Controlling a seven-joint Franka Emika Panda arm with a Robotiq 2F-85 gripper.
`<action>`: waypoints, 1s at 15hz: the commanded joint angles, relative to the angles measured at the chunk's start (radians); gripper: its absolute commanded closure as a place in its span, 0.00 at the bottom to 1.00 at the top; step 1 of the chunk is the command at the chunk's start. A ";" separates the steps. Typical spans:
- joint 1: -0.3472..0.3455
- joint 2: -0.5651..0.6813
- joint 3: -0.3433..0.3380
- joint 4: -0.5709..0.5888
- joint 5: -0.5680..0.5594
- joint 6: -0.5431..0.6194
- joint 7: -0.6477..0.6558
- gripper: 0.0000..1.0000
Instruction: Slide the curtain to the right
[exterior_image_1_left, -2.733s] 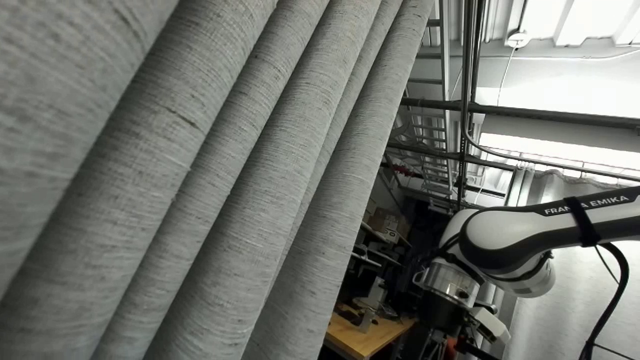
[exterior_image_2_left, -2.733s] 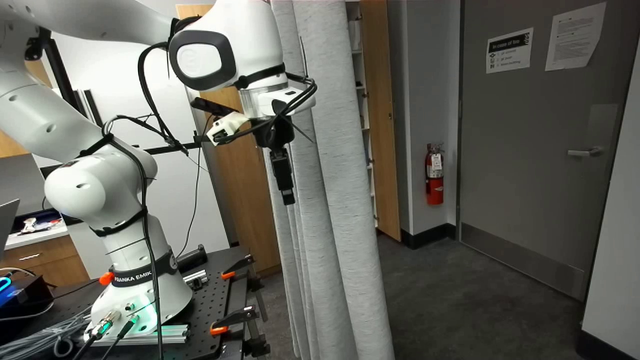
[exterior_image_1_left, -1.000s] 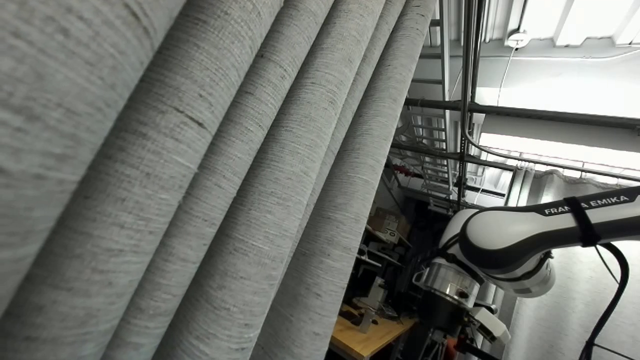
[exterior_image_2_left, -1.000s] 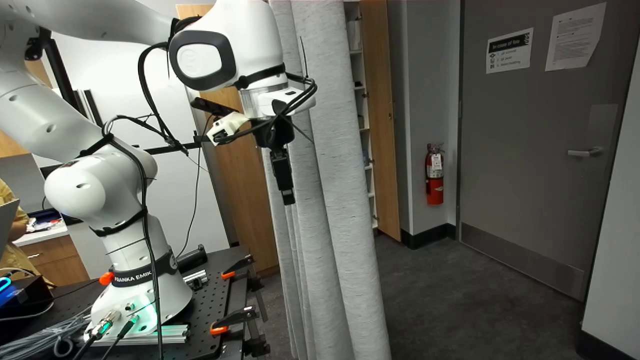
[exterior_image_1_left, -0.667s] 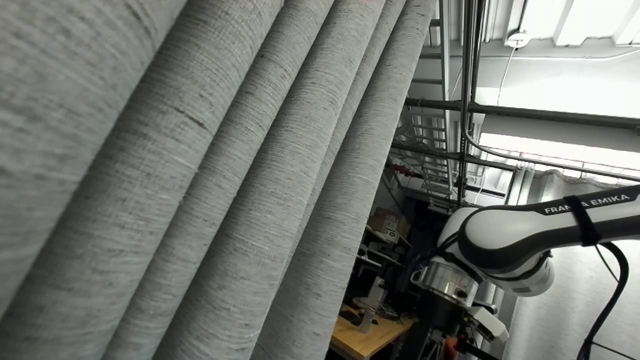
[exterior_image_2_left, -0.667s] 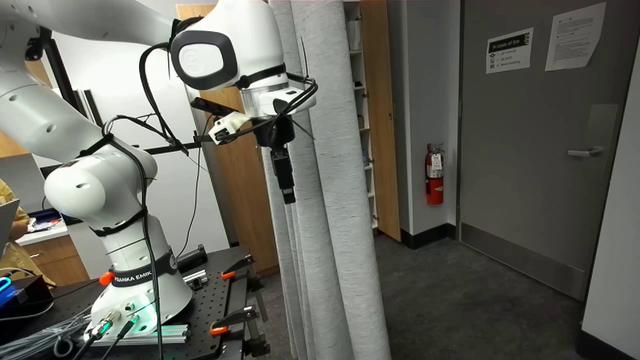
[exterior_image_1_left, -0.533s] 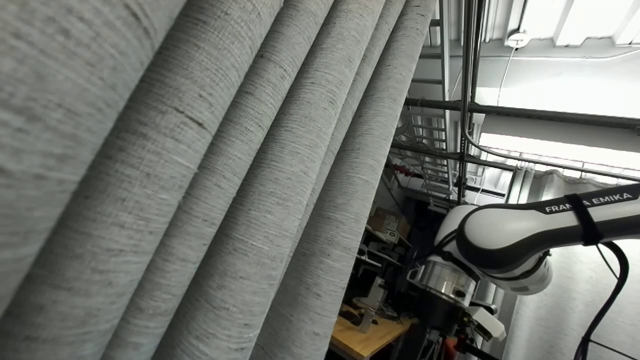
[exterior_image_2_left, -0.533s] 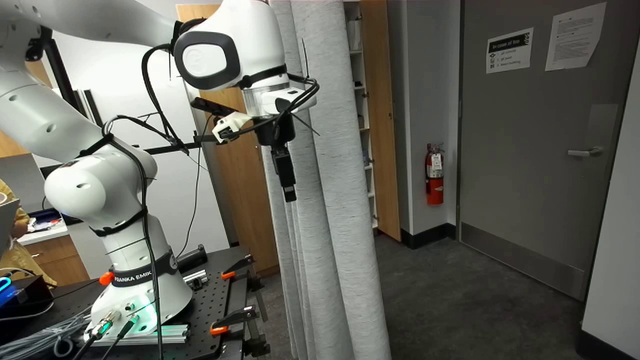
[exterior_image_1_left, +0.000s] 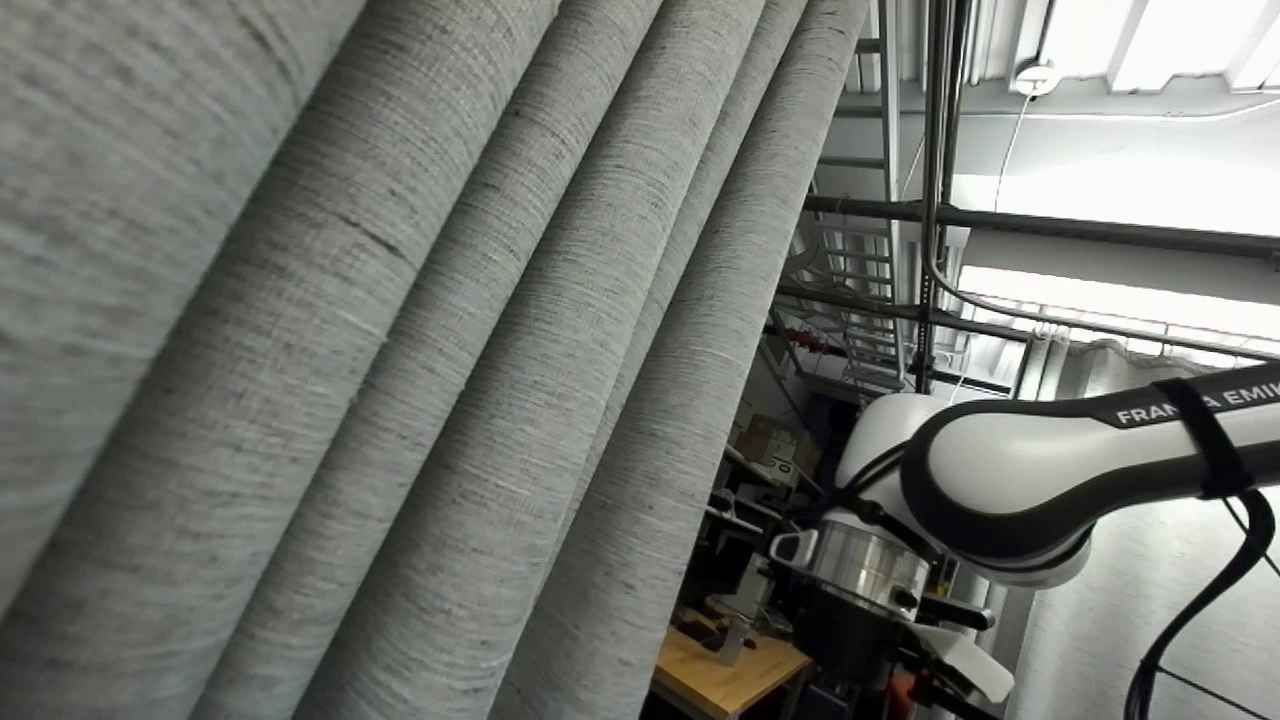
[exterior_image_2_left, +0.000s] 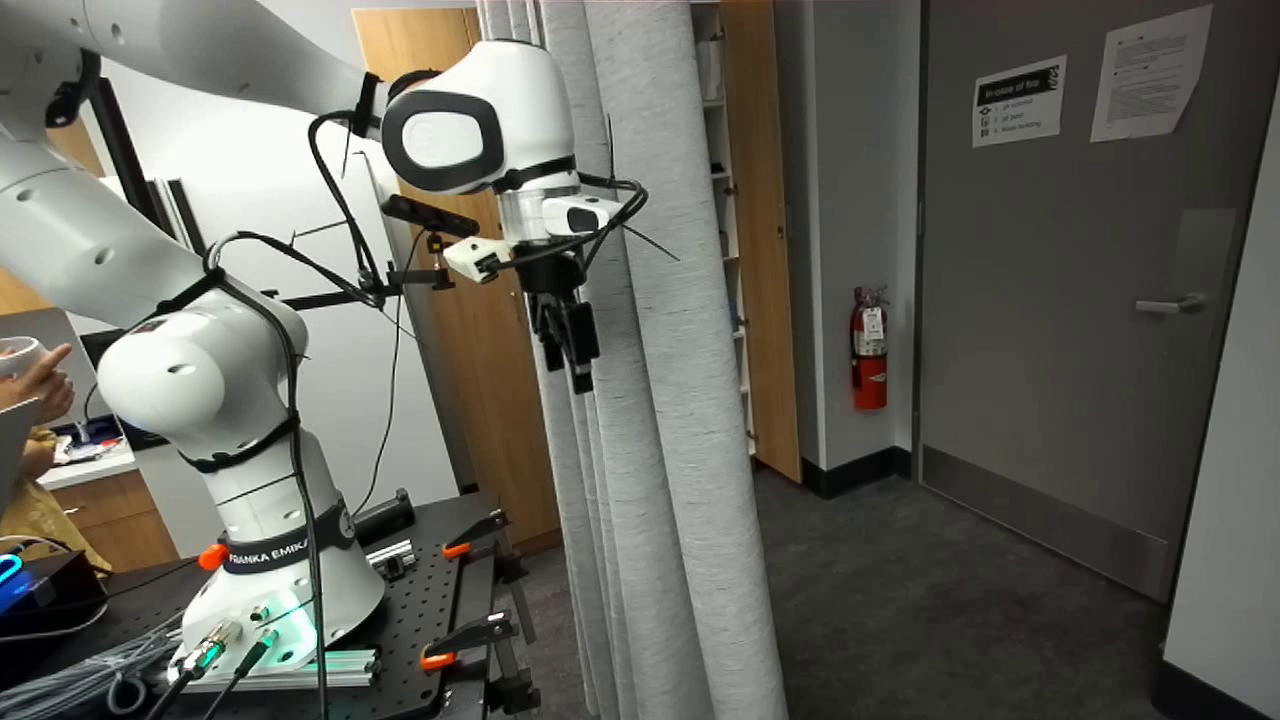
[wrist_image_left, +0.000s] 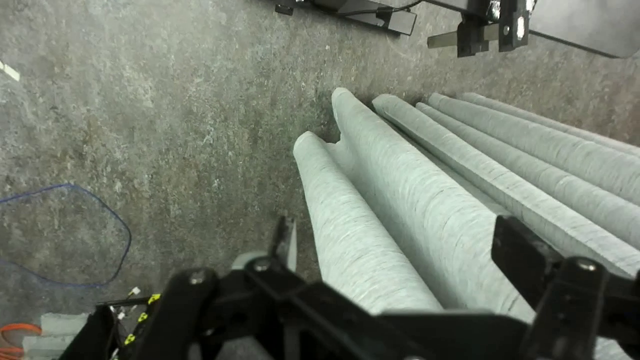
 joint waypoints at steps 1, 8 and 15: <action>0.070 -0.030 0.026 -0.017 0.010 0.049 -0.073 0.00; 0.199 -0.084 0.071 -0.007 0.015 0.246 -0.130 0.00; 0.230 -0.087 0.070 0.003 -0.001 0.400 -0.089 0.00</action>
